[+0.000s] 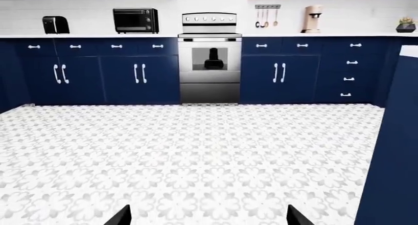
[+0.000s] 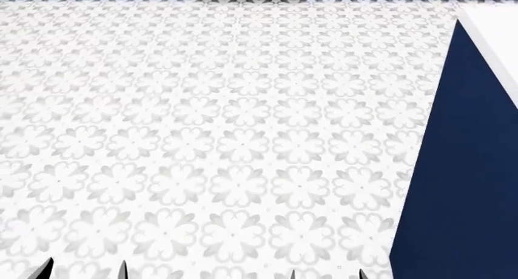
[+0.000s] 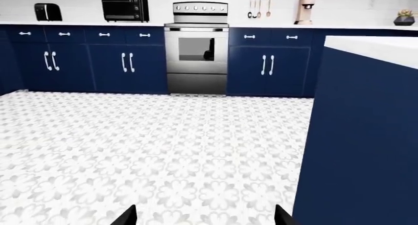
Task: Place the cup inside the bowl on the dining table and move the bowl to any counter.
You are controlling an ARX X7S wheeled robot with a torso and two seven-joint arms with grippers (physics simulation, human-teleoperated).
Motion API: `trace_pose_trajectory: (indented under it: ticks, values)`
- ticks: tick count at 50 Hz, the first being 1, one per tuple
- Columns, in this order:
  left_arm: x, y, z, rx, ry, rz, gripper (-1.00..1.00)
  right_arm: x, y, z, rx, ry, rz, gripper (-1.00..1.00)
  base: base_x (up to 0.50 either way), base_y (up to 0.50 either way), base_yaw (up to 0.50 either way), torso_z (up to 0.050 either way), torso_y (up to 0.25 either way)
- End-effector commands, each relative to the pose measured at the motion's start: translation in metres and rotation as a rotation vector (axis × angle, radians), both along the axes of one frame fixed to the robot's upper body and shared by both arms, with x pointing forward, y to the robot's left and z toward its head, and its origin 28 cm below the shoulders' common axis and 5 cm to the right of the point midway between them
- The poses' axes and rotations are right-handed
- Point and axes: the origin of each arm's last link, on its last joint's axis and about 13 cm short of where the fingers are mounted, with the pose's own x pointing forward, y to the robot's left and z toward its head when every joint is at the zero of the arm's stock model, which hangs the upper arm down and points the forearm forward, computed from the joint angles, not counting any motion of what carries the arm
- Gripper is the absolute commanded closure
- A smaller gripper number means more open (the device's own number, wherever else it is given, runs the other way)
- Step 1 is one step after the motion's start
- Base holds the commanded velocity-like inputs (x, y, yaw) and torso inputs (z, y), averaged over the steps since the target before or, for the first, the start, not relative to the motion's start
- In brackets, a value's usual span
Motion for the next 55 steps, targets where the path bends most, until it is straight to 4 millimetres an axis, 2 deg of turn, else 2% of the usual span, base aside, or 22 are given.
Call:
trace_pose_trajectory:
  ticks: [1, 55]
  values:
    - [0.0007, -0.0019, 0.0006, -0.001, 0.000, -0.001, -1.00, 0.0005, 0.0004, 0.0000, 0.002, 0.001, 0.001, -1.00, -0.50, 0.00, 0.00, 0.000, 0.000]
    - [0.0001, 0.0025, -0.0005, -0.002, -0.002, 0.000, -1.00, 0.0006, -0.0001, -0.0002, 0.002, -0.001, -0.004, -1.00, -0.50, 0.00, 0.00, 0.000, 0.000]
